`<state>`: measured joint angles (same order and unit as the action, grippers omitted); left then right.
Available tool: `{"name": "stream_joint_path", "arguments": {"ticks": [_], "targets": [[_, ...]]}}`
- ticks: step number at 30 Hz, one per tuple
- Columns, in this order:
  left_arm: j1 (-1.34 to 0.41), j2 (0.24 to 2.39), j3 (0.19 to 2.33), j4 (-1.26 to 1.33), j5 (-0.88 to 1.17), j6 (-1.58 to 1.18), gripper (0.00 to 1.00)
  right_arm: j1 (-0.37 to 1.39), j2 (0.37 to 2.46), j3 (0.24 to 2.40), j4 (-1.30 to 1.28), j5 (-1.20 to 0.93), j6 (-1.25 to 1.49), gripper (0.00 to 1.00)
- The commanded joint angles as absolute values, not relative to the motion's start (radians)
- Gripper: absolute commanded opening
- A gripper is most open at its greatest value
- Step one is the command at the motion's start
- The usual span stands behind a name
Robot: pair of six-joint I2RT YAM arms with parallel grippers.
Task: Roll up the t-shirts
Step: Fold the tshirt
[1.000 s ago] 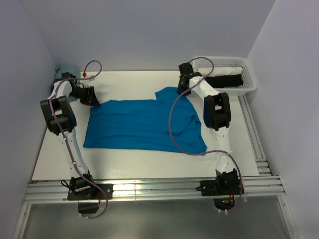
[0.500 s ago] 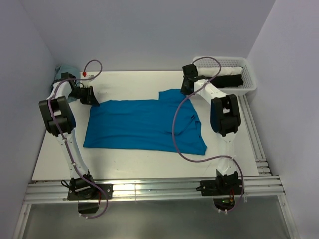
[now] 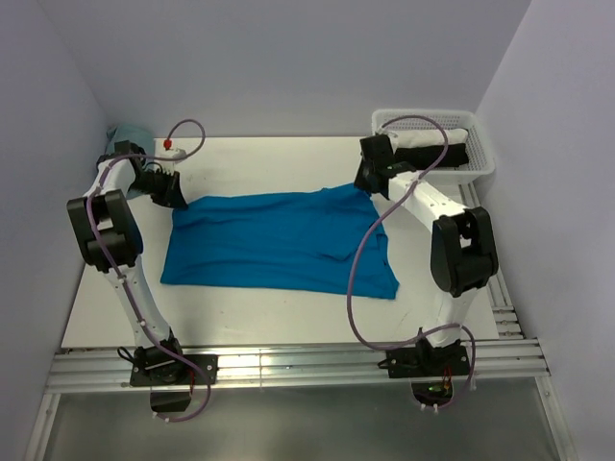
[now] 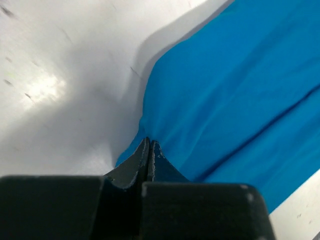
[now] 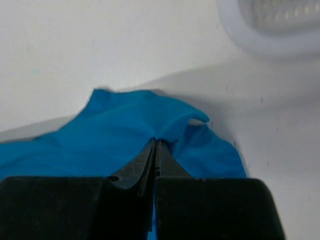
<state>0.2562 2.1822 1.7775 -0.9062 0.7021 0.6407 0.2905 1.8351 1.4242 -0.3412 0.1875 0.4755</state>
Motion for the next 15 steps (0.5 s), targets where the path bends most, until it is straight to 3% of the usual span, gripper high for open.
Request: {"name": "stream_joint_path", "arguments": {"ticks": [1,15], "targets": [[0.252,2.085,1.700,-0.957,0.661,0.771,0.00,0.324,1.747,1.326,-0.316,0.241,0.511,0.00],[0.262,1.887,1.416,-0.864,0.538,0.851,0.01,0.385,1.451,0.974,-0.319,0.301,0.623,0.00]]}}
